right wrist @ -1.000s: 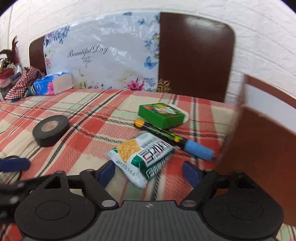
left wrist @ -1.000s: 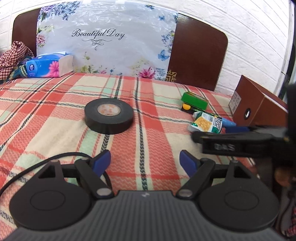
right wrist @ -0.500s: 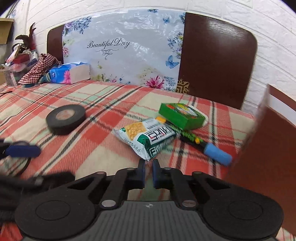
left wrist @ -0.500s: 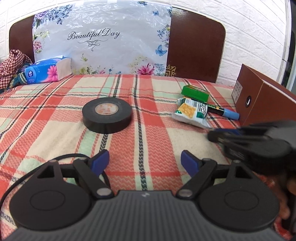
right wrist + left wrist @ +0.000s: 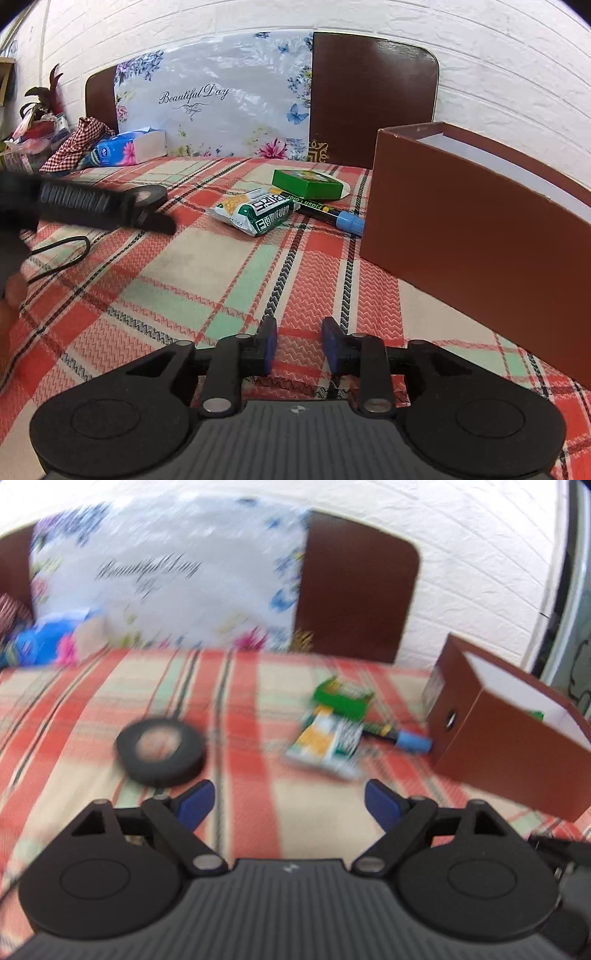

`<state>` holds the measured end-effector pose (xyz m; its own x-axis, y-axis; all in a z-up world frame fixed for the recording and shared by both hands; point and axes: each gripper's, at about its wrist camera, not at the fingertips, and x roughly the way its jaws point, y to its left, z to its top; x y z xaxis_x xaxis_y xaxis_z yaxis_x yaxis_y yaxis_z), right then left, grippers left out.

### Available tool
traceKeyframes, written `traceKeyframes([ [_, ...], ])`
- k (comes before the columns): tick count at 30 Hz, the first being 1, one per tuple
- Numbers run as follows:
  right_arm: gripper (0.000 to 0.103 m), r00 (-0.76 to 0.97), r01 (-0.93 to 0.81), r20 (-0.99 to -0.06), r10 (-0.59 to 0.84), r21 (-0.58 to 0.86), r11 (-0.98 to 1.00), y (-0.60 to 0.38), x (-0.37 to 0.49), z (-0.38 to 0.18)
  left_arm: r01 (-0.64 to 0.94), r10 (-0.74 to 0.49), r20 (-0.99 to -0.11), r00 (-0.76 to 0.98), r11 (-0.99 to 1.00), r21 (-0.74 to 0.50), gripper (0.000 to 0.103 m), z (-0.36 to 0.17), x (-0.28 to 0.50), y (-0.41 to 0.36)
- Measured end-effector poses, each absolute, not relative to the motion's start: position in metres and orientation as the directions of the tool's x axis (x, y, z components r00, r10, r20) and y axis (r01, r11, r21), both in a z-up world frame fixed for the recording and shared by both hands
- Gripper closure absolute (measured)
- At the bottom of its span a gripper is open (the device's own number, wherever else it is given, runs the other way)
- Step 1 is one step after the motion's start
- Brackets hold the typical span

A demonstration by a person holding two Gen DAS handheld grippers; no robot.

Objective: Organize objects
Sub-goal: 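Grasp the snack packet with the left gripper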

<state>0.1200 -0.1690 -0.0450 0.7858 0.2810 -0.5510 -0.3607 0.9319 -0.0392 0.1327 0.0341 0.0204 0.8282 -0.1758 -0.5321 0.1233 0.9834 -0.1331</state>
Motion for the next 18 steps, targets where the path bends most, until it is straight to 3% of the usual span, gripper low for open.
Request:
traceKeyframes([
  [8,0.068,0.785,-0.365,-0.539,0.305,-0.004,0.931,-0.176,0.122,-0.05,0.161,-0.1,-0.576,0.811,0.986,0.055,0.006,0.019,0.21,-0.019],
  [10,0.067,0.782,-0.367,-0.538,0.316,0.013,0.93,-0.179,0.123,-0.05,0.185,-0.106,-0.606,0.788,0.98,0.069,0.033,0.009,0.22,-0.026],
  [11,0.067,0.78,-0.368,-0.538,0.32,0.02,0.93,-0.179,0.124,-0.05,0.204,-0.127,-0.645,0.754,0.978,0.047,0.056,0.004,0.224,-0.027],
  [18,0.064,0.774,-0.372,-0.534,0.339,0.05,0.927,-0.182,0.124,-0.049,0.259,-0.27,-0.64,0.72,0.959,-0.114,0.057,0.001,0.163,-0.009],
])
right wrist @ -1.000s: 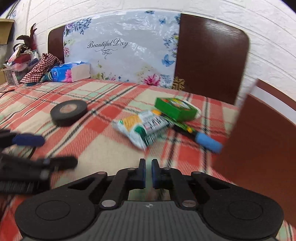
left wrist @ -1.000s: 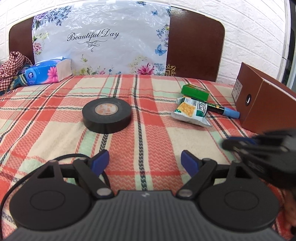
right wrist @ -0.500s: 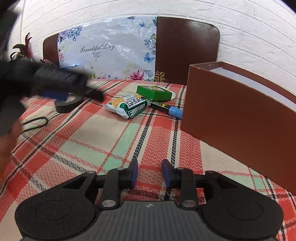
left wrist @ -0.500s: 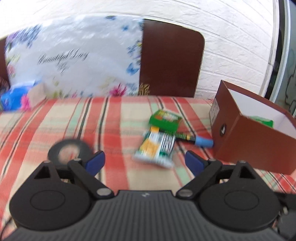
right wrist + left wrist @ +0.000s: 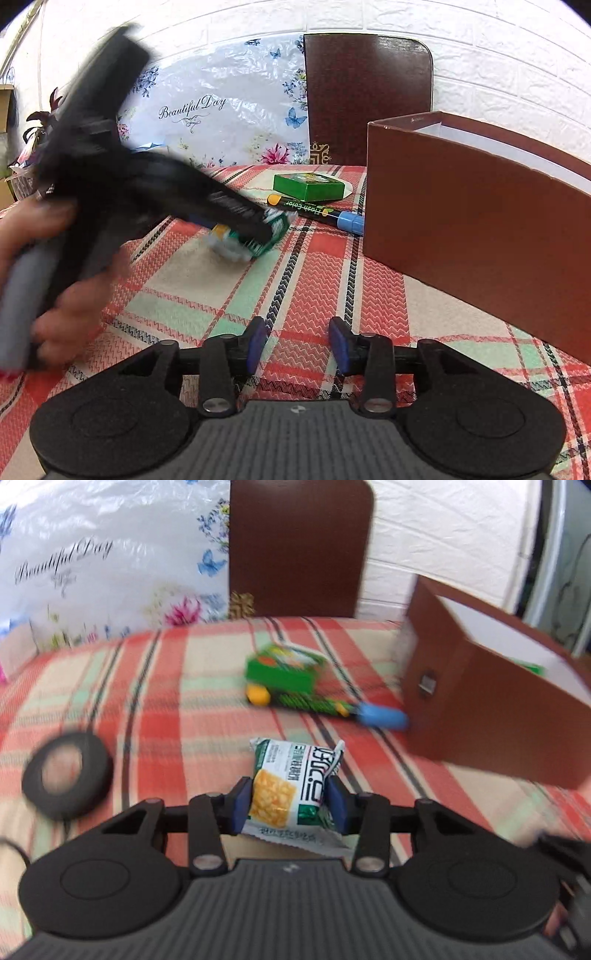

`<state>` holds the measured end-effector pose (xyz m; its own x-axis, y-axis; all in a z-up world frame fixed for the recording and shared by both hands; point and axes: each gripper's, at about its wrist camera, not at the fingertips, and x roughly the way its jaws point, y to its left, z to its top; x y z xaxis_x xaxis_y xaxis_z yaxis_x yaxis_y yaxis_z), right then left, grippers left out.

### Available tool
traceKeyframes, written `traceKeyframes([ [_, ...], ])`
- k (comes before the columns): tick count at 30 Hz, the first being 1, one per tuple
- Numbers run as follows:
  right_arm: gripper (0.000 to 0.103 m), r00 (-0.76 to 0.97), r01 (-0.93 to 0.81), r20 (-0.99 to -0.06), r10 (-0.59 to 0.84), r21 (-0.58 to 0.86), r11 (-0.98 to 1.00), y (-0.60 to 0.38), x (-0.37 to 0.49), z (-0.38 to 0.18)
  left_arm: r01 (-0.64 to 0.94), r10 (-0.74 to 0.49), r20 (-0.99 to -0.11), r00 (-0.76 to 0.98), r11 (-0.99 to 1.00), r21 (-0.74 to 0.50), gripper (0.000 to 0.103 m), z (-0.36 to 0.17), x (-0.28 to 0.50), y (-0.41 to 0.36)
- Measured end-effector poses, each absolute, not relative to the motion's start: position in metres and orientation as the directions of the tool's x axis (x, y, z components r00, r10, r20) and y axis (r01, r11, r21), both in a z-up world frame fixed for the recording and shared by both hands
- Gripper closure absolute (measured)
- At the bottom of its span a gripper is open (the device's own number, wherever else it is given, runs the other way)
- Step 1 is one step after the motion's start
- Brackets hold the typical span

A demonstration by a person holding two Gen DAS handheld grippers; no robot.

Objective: Organize objects
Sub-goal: 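Grasp the snack packet with the left gripper, then carry the snack packet into the brown box and open the left gripper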

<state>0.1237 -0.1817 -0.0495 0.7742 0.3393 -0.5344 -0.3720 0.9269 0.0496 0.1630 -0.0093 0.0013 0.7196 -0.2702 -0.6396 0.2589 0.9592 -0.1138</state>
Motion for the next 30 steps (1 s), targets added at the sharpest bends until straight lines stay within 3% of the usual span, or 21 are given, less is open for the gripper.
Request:
traceKeyframes([
  [5,0.042,0.748,-0.44,-0.554,0.366,-0.001,0.898,-0.17,0.116,-0.045,0.322,-0.366,-0.64,0.676,0.927,-0.191,0.057,0.003,0.103,0.0],
  [11,0.039,0.686,-0.531,-0.574,0.448,0.026,0.847,-0.162,0.088,-0.041,0.311,-0.437,-0.642,0.63,0.899,-0.307,0.057,0.004,0.084,0.031],
  [17,0.032,0.653,-0.605,-0.578,0.489,-0.011,0.796,-0.145,0.067,-0.038,0.386,-0.499,-0.636,0.589,0.865,-0.321,0.059,0.01,0.077,0.012],
  [19,0.031,0.665,-0.602,-0.582,0.467,-0.048,0.797,-0.137,0.067,-0.04,0.408,-0.475,-0.648,0.596,0.873,-0.266,0.059,0.009,0.071,-0.002],
  [21,0.036,0.67,-0.577,-0.587,0.454,-0.028,0.816,-0.14,0.073,-0.041,0.404,-0.459,-0.655,0.6,0.881,-0.247,0.058,0.007,0.072,-0.006],
  [22,0.047,0.67,-0.56,-0.588,0.453,0.001,0.829,-0.143,0.077,-0.041,0.396,-0.463,-0.656,0.595,0.88,-0.262,0.058,0.006,0.074,-0.005],
  [25,0.064,0.68,-0.522,-0.579,0.449,0.047,0.851,-0.154,0.08,-0.04,0.388,-0.467,-0.654,0.595,0.88,-0.276,0.059,0.012,0.078,-0.007],
  [30,0.071,0.751,-0.487,-0.509,0.421,0.004,0.873,-0.164,0.07,-0.033,0.463,-0.52,-0.58,0.627,0.848,-0.259,0.06,0.049,0.072,-0.028],
])
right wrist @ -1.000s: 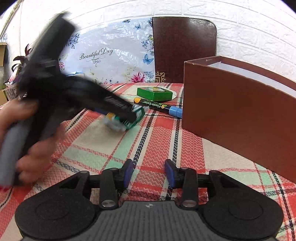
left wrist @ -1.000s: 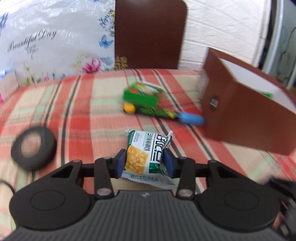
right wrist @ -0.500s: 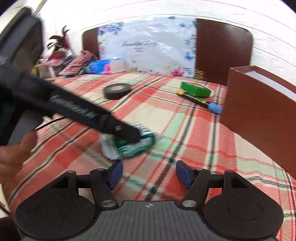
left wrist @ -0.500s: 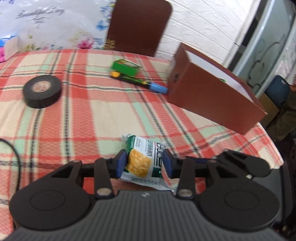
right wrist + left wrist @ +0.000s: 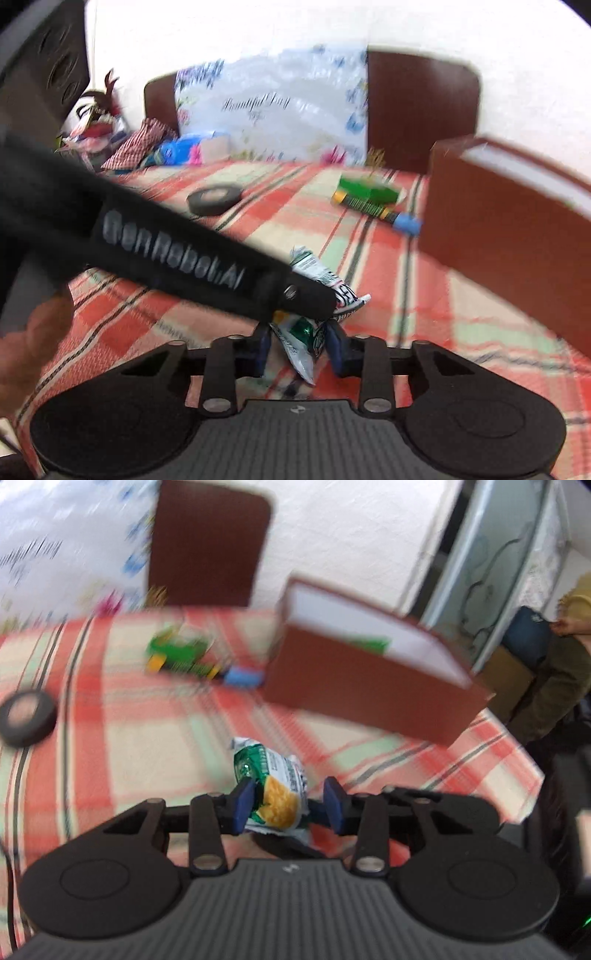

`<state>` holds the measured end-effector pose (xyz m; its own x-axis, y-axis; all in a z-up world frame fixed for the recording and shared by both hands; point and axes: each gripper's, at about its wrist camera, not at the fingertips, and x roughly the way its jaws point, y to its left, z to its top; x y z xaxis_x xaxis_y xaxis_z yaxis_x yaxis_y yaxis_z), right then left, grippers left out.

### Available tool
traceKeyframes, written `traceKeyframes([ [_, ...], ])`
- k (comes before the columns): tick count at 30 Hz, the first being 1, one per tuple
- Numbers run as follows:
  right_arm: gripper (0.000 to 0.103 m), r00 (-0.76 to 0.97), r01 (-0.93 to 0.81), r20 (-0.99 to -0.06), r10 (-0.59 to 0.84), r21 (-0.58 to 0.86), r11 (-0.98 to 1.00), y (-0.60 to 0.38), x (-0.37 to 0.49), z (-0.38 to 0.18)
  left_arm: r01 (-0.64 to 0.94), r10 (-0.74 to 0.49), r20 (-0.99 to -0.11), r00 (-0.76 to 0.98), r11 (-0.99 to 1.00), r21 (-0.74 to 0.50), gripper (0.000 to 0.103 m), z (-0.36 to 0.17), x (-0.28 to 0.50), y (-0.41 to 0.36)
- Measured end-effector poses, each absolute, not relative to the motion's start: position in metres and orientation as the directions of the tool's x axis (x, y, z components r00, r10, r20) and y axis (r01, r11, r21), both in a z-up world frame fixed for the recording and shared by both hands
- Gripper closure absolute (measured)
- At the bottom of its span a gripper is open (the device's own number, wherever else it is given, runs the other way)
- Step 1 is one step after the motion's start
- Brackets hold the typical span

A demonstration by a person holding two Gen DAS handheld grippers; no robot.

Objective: Organize objects
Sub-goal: 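Carry the snack packet into the brown box and open the left gripper, then grasp the black tape roll with the right gripper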

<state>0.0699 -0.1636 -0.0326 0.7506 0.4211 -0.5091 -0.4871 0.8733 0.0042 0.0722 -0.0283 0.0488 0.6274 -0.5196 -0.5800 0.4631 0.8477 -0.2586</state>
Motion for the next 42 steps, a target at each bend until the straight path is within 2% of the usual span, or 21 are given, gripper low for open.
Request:
traceKeyframes([
  [7,0.074,0.919,-0.298,-0.286,0.27,-0.058,0.953,-0.202,0.065,0.004,0.61,-0.61,-0.455,0.649,0.774,-0.167,0.06,0.11,0.083,-0.092],
  [10,0.074,0.963,-0.198,-0.2,0.179,-0.078,0.977,-0.224,0.07,0.016,0.658,-0.64,-0.435,0.633,0.742,-0.133,0.06,0.126,0.094,-0.126],
  [13,0.075,0.982,-0.101,-0.165,0.087,-0.082,0.991,-0.249,0.083,0.022,0.67,-0.639,-0.445,0.628,0.734,-0.108,0.057,0.127,0.112,-0.161],
  [15,0.075,0.985,-0.04,-0.168,0.027,-0.073,0.997,-0.267,0.096,0.023,0.652,-0.611,-0.473,0.635,0.752,-0.096,0.046,0.123,0.124,-0.181],
  [16,0.074,0.985,-0.002,-0.171,-0.011,-0.077,0.997,-0.275,0.104,0.022,0.634,-0.59,-0.483,0.647,0.768,-0.088,0.044,0.12,0.13,-0.188],
  [18,0.063,0.976,0.08,-0.194,-0.1,-0.108,0.991,-0.288,0.121,0.017,0.585,-0.529,-0.504,0.683,0.809,-0.057,0.041,0.112,0.14,-0.195],
  [19,0.047,0.967,0.122,-0.211,-0.143,-0.111,0.986,-0.295,0.129,0.015,0.562,-0.502,-0.519,0.692,0.826,-0.049,0.041,0.108,0.144,-0.195],
  [20,0.041,0.96,0.149,-0.225,-0.167,-0.094,0.984,-0.302,0.133,0.013,0.549,-0.491,-0.529,0.693,0.834,-0.055,0.041,0.104,0.145,-0.192],
  [24,0.037,0.962,0.168,-0.22,-0.161,0.013,0.986,-0.319,0.124,0.007,0.52,-0.465,-0.519,0.717,0.853,-0.045,0.038,0.095,0.137,-0.166],
  [29,0.028,0.987,0.117,-0.117,-0.113,0.035,0.992,-0.3,0.09,-0.002,0.46,-0.411,-0.489,0.77,0.888,-0.021,0.033,0.082,0.11,-0.118],
  [32,0.028,0.99,0.022,-0.142,-0.021,0.012,1.0,-0.28,0.083,-0.007,0.399,-0.356,-0.507,0.785,0.917,-0.025,0.033,0.069,0.102,-0.084],
  [35,0.028,0.973,-0.099,-0.208,0.094,-0.012,0.995,-0.257,0.082,-0.016,0.321,-0.289,-0.55,0.783,0.946,-0.041,0.033,0.049,0.098,-0.048],
  [39,0.028,0.874,-0.299,-0.398,0.281,0.017,0.954,-0.211,0.096,-0.024,0.184,-0.154,-0.622,0.767,0.983,-0.017,0.033,0.017,0.097,0.004],
  [42,0.029,0.789,-0.383,-0.515,0.336,0.015,0.924,-0.178,0.089,-0.037,0.066,-0.057,-0.648,0.76,0.998,-0.011,0.033,0.0,0.093,0.05],
])
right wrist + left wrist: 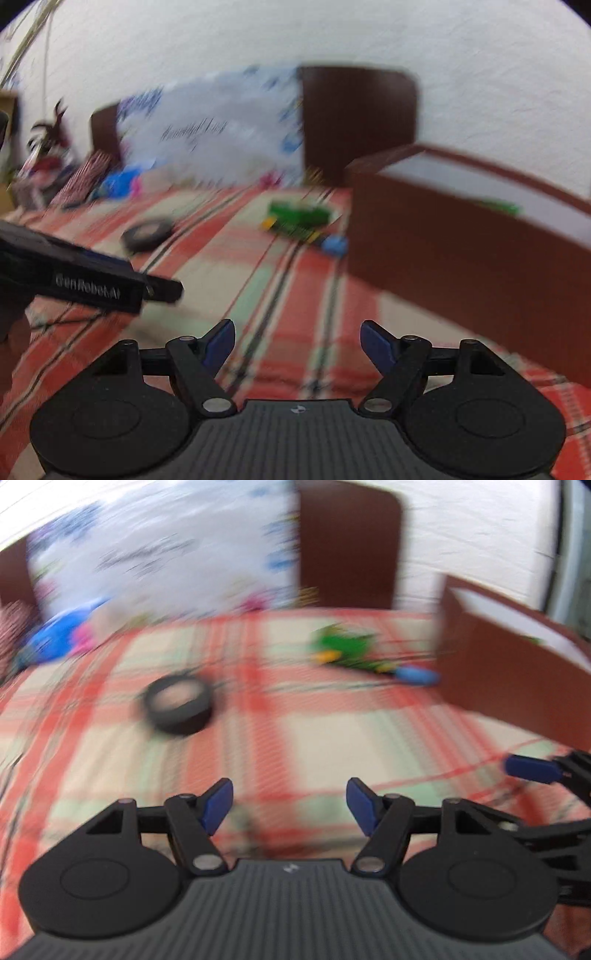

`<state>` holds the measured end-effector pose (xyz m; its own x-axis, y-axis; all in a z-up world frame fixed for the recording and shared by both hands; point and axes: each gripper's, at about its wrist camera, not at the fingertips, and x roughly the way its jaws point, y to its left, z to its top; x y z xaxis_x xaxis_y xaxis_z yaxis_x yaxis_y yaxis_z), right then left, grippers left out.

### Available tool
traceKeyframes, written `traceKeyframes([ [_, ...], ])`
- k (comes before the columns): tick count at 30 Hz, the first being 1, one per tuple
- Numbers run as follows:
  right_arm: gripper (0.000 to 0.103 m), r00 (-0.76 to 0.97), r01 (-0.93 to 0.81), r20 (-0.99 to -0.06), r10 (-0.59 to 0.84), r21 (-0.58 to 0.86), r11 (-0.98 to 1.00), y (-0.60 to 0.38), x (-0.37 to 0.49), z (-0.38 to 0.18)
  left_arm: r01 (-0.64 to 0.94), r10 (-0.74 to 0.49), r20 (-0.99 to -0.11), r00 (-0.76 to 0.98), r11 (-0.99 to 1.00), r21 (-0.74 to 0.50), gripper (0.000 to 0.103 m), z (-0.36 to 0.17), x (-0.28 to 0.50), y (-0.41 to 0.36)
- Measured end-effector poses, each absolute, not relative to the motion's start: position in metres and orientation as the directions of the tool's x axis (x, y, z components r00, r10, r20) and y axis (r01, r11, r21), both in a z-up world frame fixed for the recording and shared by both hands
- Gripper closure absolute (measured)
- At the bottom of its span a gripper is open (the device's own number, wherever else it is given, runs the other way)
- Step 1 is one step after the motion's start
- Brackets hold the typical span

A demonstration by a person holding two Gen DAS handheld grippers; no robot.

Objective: Organize objects
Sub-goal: 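Grasp the black tape roll with the right gripper, then lift the black tape roll with the right gripper toward the left gripper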

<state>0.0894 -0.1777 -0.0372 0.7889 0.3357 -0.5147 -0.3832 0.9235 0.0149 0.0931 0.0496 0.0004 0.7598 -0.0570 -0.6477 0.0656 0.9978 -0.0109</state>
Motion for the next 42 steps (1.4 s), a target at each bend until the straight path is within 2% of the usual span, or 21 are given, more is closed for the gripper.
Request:
traceKeyframes([
  [2,0.029,0.762,-0.428,-0.545,0.349,-0.019,0.904,-0.161,0.086,-0.043,-0.038,0.035,-0.646,0.762,0.999,0.009,0.033,-0.007,0.09,0.083],
  [5,0.027,0.733,-0.482,-0.563,0.383,-0.032,0.876,-0.137,0.094,-0.039,-0.223,0.204,-0.62,0.758,0.974,0.048,0.021,-0.015,0.087,0.135],
  [6,0.027,0.72,-0.498,-0.57,0.395,-0.027,0.867,-0.129,0.099,-0.039,-0.279,0.233,-0.613,0.755,0.96,0.021,0.015,-0.016,0.083,0.153],
  [9,0.026,0.695,-0.535,-0.577,0.43,-0.015,0.845,-0.111,0.116,-0.038,-0.379,0.254,-0.572,0.78,0.919,-0.11,0.015,-0.019,0.071,0.188],
  [11,0.019,0.695,-0.554,-0.559,0.451,-0.017,0.832,-0.093,0.128,-0.038,-0.381,0.26,-0.56,0.786,0.918,-0.108,0.014,-0.019,0.072,0.187],
  [13,0.018,0.693,-0.58,-0.543,0.474,-0.031,0.814,-0.069,0.142,-0.038,-0.379,0.271,-0.556,0.786,0.921,-0.087,0.014,-0.019,0.073,0.183],
  [19,0.017,0.724,-0.621,-0.493,0.483,-0.162,0.767,0.002,0.184,-0.033,-0.382,0.251,-0.542,0.802,0.913,-0.143,0.013,-0.022,0.07,0.19],
  [20,0.013,0.724,-0.628,-0.491,0.484,-0.179,0.758,0.012,0.19,-0.032,-0.381,0.252,-0.542,0.802,0.914,-0.14,0.012,-0.023,0.071,0.188],
  [24,0.012,0.694,-0.675,-0.514,0.503,-0.223,0.703,0.047,0.21,-0.036,-0.376,0.244,-0.541,0.805,0.915,-0.146,0.01,-0.023,0.071,0.188],
  [27,0.018,0.628,-0.701,-0.571,0.529,-0.121,0.703,0.052,0.23,-0.036,-0.375,0.246,-0.543,0.803,0.917,-0.139,0.01,-0.023,0.072,0.188],
  [29,0.026,0.592,-0.707,-0.58,0.56,-0.041,0.706,0.045,0.237,-0.037,-0.375,0.249,-0.544,0.801,0.917,-0.133,0.01,-0.023,0.073,0.188],
  [35,0.026,0.608,-0.685,-0.562,0.561,-0.015,0.728,0.015,0.212,-0.039,-0.375,0.256,-0.551,0.794,0.92,-0.112,0.009,-0.024,0.075,0.185],
  [42,0.026,0.64,-0.62,-0.574,0.51,0.006,0.785,-0.064,0.169,-0.041,-0.37,0.259,-0.56,0.787,0.925,-0.091,0.007,-0.024,0.077,0.182],
])
